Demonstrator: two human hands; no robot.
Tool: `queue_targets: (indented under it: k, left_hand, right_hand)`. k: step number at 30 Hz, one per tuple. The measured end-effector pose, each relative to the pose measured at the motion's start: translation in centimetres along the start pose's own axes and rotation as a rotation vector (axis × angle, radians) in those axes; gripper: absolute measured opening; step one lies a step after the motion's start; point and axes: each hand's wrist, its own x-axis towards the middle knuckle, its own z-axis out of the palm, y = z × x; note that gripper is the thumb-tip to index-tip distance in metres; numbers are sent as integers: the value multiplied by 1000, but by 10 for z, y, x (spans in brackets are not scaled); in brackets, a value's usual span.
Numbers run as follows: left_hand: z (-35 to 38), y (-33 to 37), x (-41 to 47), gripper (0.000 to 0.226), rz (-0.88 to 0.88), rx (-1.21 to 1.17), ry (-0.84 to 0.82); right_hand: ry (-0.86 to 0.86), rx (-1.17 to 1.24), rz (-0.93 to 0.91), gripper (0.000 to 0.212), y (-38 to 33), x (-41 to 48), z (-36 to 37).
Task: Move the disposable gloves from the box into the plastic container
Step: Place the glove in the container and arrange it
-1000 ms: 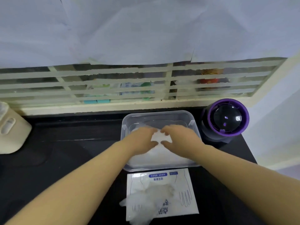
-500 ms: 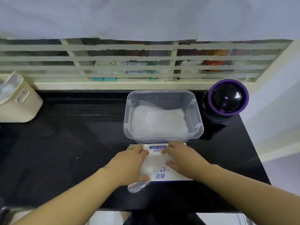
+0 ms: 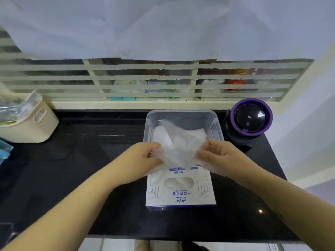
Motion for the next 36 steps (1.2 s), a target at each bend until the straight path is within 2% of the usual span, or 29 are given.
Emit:
queue_targets:
  k: [2,4,9,11,16,20,22,25,29,31,32,33,36]
  left_hand:
    - [-14,9,0,16,26,-97,42]
    - [-20,14,5,18,21,-214,72]
    - [-27,18,15,26,34,-505,58]
    - [-30,17,20,25,-2,-589,102]
    - [-40,15,32,25,-36,-576,101]
    - [-52,15,43,26,-235,-371,-24]
    - [-61,20,47,26,-289,-286,-22]
    - [-74,20,51,25,-245,-324,180]
    - [-82,8,55,21,-204,-735,587]
    - [-83,6,50,32,-149,-899,656]
    - [-83,7,47,38,-103,-959,588]
    - [-81,10,43,46,-59,-993,440]
    - [-67,24,37,81,-53,-923,-142]
  right_hand:
    - [19,238,72,22,-6,4,-5]
    - [41,340,88,20,-12,8,-12]
    - [138,291,73,17,-23,18,-22]
    - [183,219,39,19,-27,22,-25]
    - [322,134,-94,24,-42,30,-32]
    - [347,230,-161,24,-55,34,-42]
    - [363,278,-180,23,-62,36,-48]
    - [417,176,-251,22,-72,38,-53]
    - [489,56,-441,20,-86,35,-53]
    - [490,3,-533,17,-90,33,-50]
    - [498,-33,-584,15,-89,34,-48]
    - [503,-79,-630,14,-87,35,-45]
    - [429,-232,-749,13,-77,36,-34]
